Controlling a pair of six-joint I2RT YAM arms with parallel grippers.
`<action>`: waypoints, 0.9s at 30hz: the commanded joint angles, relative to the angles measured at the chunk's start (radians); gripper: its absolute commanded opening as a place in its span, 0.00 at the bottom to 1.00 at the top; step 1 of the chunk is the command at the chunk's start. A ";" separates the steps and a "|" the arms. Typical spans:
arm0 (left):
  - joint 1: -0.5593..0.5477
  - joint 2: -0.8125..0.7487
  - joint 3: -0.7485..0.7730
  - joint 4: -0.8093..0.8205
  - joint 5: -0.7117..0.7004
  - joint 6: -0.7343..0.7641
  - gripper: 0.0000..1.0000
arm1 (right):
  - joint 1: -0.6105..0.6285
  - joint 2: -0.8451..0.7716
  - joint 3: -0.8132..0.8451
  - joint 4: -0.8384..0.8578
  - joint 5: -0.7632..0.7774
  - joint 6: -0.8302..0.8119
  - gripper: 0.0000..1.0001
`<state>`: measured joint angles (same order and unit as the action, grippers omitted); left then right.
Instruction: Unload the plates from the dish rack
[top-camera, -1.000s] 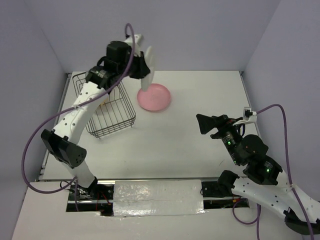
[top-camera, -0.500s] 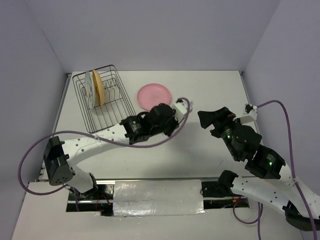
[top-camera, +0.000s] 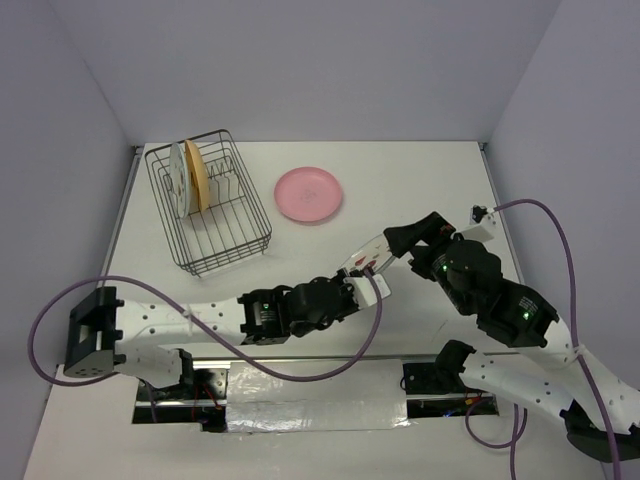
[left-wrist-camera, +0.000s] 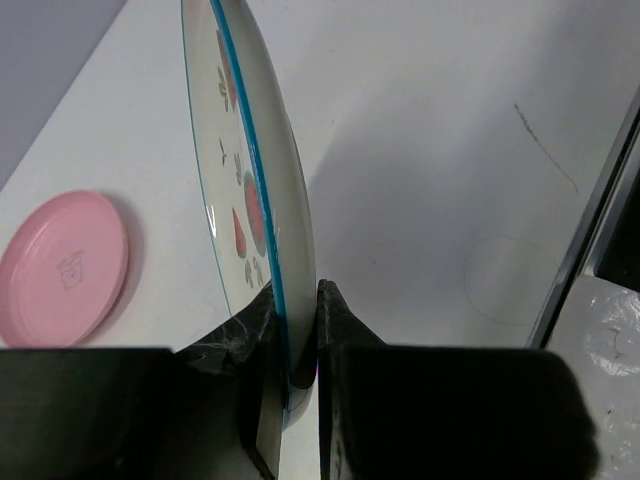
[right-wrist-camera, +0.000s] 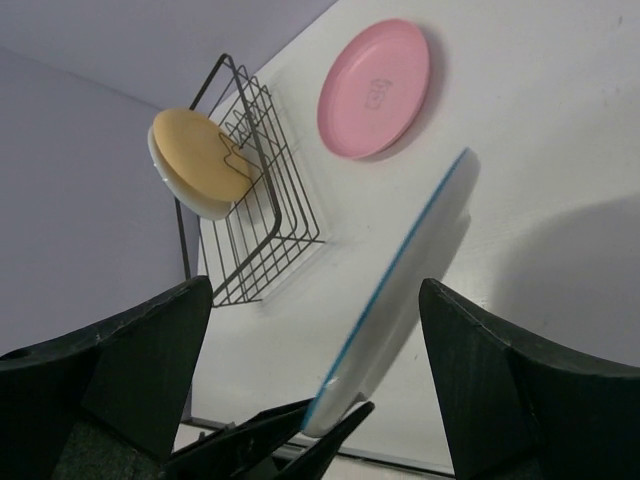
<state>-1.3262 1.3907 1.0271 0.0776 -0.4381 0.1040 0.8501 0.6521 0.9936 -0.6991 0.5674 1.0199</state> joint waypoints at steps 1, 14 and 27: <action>-0.004 -0.119 -0.021 0.313 -0.102 0.083 0.00 | -0.008 -0.017 -0.041 0.048 -0.067 0.031 0.91; -0.076 -0.114 -0.068 0.340 -0.134 0.178 0.00 | -0.008 -0.013 -0.217 0.234 -0.159 0.032 0.87; -0.137 -0.102 -0.108 0.412 -0.223 0.304 0.00 | -0.011 0.044 -0.220 0.234 -0.124 0.020 0.07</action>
<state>-1.4471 1.3048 0.8745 0.2859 -0.6067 0.3557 0.8452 0.6922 0.7757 -0.5270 0.4019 1.0454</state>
